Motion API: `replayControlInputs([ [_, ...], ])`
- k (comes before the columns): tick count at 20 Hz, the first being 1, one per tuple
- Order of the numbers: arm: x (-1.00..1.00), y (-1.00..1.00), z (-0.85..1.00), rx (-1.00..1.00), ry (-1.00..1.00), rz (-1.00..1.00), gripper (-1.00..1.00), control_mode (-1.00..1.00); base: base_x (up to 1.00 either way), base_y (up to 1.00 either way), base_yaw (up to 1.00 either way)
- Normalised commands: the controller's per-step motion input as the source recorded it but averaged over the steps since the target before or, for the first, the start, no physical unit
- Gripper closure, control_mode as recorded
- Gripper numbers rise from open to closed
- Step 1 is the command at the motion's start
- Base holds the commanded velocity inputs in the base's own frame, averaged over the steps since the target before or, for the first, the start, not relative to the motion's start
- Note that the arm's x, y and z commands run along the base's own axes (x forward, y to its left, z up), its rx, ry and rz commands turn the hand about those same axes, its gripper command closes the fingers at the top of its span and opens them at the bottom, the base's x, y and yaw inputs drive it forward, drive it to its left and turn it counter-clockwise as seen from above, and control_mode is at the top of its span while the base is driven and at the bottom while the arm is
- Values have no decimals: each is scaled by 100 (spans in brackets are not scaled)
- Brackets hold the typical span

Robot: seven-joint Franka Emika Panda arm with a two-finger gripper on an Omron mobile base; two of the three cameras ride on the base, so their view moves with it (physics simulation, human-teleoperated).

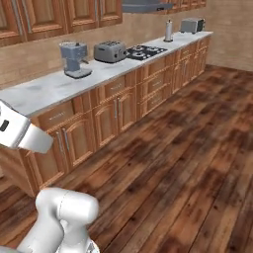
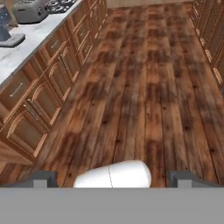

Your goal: Place the mustard and mustard from the counter to the top shelf of the fridge. If the existing items in the fridge are on the top shelf, move them to other shelves.

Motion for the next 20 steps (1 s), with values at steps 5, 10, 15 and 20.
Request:
replayControlInputs([
  [5,0,0,0,0,0,0,-100,100,70,39,-67],
  [10,0,0,0,0,0,0,-100,100,79,38,-63],
  [15,0,0,0,0,0,0,-100,100,79,22,-61],
  [20,0,0,0,0,0,0,-100,100,62,2,-62],
])
